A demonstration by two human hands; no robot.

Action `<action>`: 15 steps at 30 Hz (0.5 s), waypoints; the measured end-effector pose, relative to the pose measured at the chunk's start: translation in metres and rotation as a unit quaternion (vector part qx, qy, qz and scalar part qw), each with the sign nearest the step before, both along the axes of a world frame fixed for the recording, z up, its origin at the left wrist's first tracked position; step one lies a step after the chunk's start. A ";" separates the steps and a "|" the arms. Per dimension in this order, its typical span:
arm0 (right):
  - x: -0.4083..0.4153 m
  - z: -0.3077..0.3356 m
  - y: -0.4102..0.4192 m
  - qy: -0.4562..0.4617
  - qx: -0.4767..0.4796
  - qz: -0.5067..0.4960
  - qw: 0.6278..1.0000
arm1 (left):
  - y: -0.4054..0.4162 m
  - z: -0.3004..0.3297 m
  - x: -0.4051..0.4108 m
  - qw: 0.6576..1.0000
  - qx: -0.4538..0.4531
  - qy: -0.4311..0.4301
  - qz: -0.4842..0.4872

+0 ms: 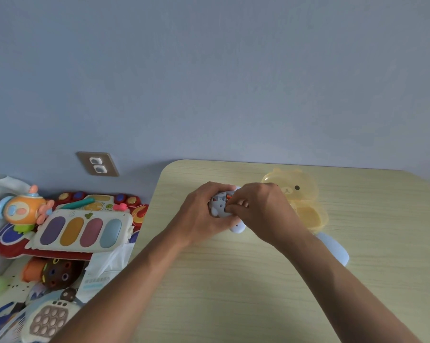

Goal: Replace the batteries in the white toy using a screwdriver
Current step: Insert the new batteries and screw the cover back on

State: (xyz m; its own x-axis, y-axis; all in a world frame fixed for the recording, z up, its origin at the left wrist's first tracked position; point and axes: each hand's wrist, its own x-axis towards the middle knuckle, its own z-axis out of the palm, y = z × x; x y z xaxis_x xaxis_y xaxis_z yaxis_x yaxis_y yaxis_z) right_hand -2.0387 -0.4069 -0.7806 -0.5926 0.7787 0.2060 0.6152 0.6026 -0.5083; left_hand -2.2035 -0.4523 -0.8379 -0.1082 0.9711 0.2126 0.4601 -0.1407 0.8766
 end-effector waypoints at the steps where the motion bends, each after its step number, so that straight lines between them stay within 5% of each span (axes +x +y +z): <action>1: -0.002 0.001 0.000 -0.011 -0.002 -0.006 1.000 | 0.000 0.000 0.000 1.000 0.000 0.002 0.001; 11: -0.003 0.003 0.001 -0.036 -0.015 -0.019 0.999 | 0.002 -0.001 -0.002 1.000 -0.009 0.005 -0.002; 15: 0.015 0.000 0.000 0.058 -0.034 0.005 0.998 | 0.001 0.001 -0.001 1.000 -0.009 -0.023 -0.009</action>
